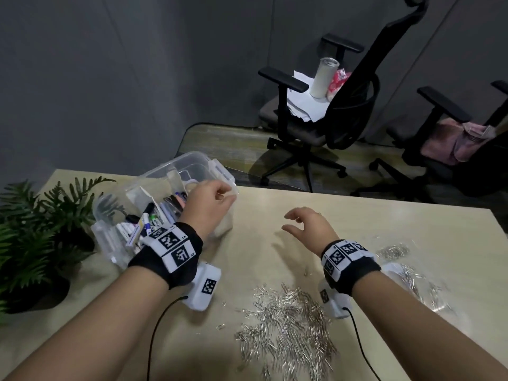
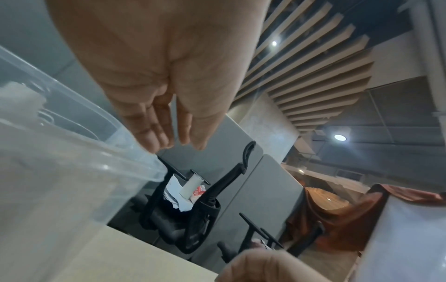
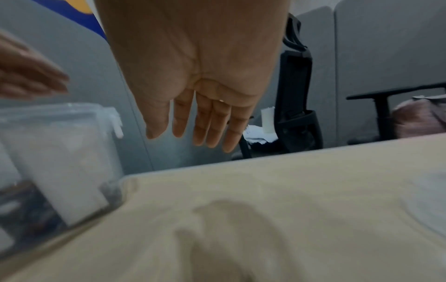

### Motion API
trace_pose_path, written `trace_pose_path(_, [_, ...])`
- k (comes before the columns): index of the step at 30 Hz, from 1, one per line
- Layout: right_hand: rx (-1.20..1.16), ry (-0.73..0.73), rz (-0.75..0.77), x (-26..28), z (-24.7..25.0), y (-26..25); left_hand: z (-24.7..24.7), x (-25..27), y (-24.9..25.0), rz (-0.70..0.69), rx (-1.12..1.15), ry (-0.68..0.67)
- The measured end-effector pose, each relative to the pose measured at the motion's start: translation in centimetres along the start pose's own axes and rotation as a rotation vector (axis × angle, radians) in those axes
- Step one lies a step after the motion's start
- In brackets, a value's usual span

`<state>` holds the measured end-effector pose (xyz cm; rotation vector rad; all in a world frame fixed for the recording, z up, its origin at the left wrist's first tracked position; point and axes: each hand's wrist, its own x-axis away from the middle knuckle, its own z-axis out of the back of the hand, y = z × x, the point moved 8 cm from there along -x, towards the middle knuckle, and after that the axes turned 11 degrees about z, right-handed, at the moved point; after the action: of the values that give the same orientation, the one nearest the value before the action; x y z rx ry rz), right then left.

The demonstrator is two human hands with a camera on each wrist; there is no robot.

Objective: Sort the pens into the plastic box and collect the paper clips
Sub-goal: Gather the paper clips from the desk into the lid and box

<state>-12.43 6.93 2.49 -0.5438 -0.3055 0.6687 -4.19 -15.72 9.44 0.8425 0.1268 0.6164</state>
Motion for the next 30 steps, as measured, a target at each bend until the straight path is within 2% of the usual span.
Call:
trace_pose_path(4, [0.051, -0.177, -0.11, 4.5, -2.9, 4.0, -3.1, 3.3, 1.6, -0.073, 0.1, -0.11])
trace_pose_path(7, [0.042, -0.309, -0.154, 7.6, -5.6, 5.8, -7.8, 6.0, -0.2, -0.019, -0.024, -0.276])
trace_pose_path(10, [0.061, -0.413, -0.117, 10.3, -7.9, 6.4, -12.7, 9.3, -4.1, 0.054, -0.223, -0.444])
trace_pose_path(14, [0.061, -0.426, 0.017, 13.2, -9.5, 5.6, -17.0, 13.9, -7.6, 0.061, -0.337, -0.543])
trace_pose_path(19, [-0.029, -0.354, 0.107, 15.2, -8.6, 4.9, -19.3, 15.6, -7.7, -0.004, -0.277, -0.596])
trace_pose_path(22, [-0.005, -0.294, 0.023, 15.0, -7.7, 6.1, -19.8, 15.2, -7.3, -0.012, -0.295, -0.571])
trace_pose_path(24, [0.034, -0.316, -0.046, 14.9, -8.1, 6.7, -20.2, 15.0, -7.1, -0.002, -0.336, -0.561])
trace_pose_path(30, [-0.01, -0.353, -0.099, 14.1, -9.5, 6.9, -22.5, 14.9, -5.9, -0.06, -0.448, -0.533])
